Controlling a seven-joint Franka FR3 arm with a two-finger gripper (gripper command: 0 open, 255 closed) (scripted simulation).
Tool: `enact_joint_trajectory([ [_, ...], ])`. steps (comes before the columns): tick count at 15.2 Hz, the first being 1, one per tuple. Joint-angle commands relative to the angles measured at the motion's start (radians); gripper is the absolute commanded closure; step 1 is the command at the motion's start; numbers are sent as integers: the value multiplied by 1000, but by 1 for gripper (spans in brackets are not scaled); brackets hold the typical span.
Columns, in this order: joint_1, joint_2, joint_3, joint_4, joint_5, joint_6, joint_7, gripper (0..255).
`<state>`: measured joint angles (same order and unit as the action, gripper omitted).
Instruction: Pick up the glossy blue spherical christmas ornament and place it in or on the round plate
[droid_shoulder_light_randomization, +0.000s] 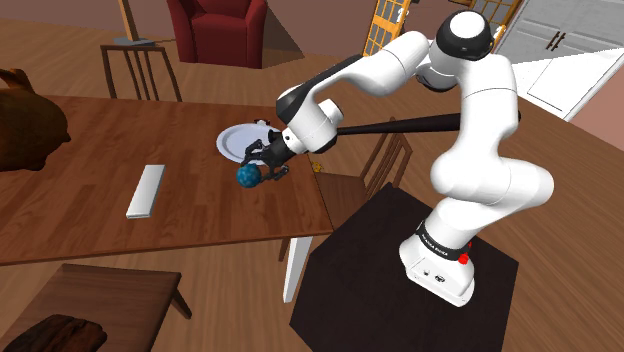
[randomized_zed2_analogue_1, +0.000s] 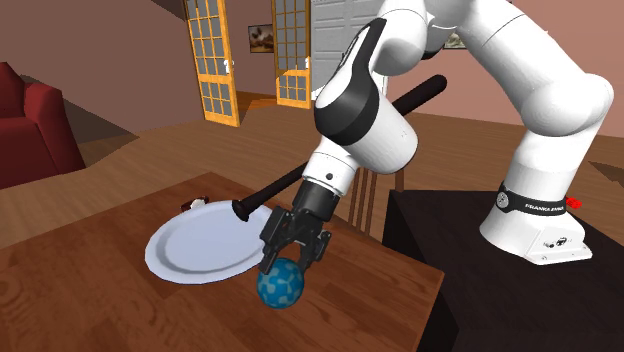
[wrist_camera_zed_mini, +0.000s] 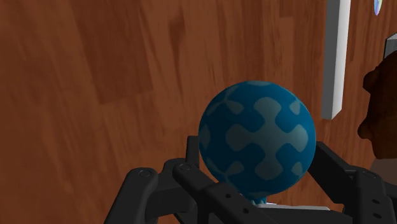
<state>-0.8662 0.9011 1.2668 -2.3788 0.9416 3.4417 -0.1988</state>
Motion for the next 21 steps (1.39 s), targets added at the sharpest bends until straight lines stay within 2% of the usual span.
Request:
enact_joint_trajectory([
  [1,0,0,-1,-1,1,0,0,255],
  [9,0,1,-1,-1,0,0,0,255],
  [21,-65,-304,75,-27,115,-210,99,255],
])
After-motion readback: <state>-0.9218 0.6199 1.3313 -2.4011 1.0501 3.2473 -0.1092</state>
